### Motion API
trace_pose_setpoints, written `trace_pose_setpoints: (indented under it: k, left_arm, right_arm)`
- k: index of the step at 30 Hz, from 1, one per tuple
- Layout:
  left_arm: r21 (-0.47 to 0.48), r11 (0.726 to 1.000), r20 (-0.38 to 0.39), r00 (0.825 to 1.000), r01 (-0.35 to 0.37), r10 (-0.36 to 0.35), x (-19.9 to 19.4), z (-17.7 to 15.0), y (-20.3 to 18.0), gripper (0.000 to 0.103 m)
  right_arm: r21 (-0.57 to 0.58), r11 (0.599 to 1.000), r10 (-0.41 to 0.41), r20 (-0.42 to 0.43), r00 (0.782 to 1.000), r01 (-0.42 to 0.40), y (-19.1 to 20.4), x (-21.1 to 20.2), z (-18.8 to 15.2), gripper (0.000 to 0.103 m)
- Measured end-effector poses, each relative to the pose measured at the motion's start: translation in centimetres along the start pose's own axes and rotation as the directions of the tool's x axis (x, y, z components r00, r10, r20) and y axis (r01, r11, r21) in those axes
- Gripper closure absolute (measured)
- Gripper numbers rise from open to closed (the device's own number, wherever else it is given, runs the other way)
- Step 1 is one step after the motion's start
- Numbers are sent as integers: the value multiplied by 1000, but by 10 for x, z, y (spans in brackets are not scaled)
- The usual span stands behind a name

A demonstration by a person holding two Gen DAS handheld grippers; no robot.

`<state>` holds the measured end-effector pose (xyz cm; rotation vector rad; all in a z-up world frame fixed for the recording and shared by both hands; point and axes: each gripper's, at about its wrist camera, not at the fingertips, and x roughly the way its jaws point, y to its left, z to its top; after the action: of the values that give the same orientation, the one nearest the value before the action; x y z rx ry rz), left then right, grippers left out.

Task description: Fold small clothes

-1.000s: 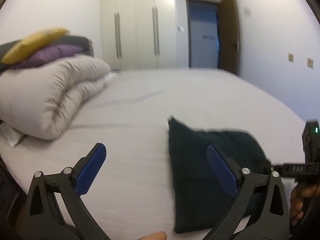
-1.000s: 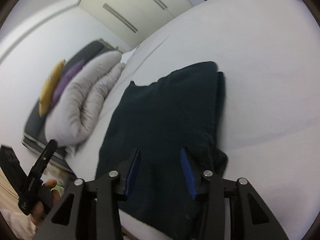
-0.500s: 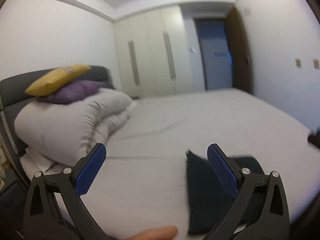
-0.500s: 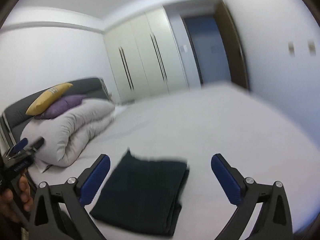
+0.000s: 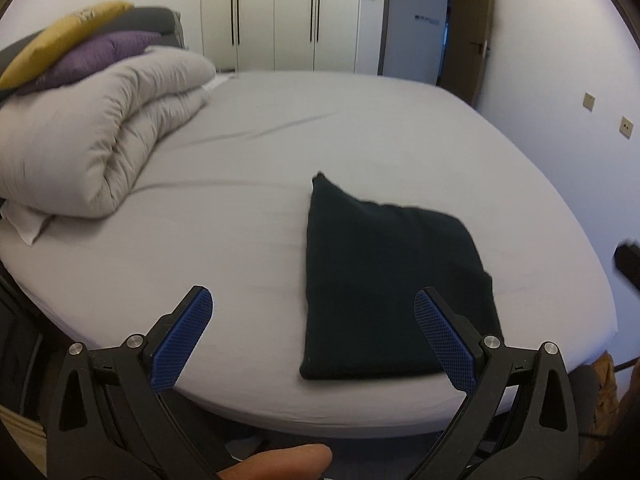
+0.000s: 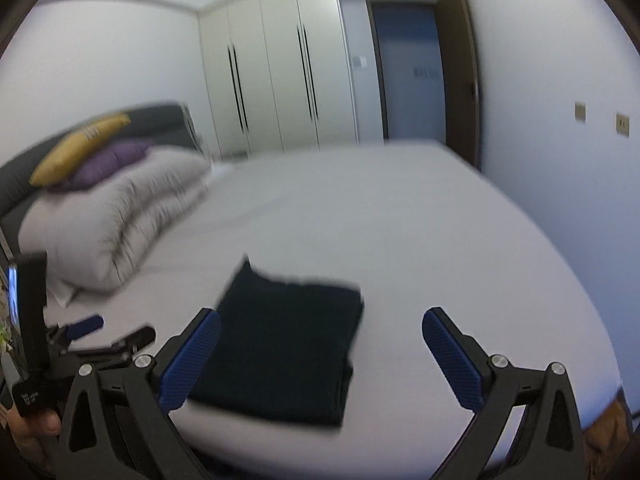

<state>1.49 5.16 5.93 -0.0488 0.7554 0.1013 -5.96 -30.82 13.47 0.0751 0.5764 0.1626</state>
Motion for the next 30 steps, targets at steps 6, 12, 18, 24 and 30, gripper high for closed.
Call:
trace_pose_setpoints:
  k: [6,12,18,24,30]
  left_arm:
    - [-2,1000,-47,999,-2,2,37,-6,7,0]
    - [-6,1000,-75,997,-8,8,65,-6,15,0]
    - [4,1000,-91,996,-13,13,75,-9,16,0]
    - [4,1000,-98,995,-12,12,80,-10,18,0]
    - [-6,1000,-96,995,-10,9,82,-10,24,0]
  right_arm:
    - [24,998,-47,-164,985,52,2,25,-25,0]
    - [44,998,-39,-213,976,49,2,37,-28,0]
    - [48,997,-42,-235,971,55,-1,42,-31,0]
    - [38,998,-44,-247,968,55,1,45,-34,0]
    - [28,998,-44,-261,964,53,5,47,-36,0]
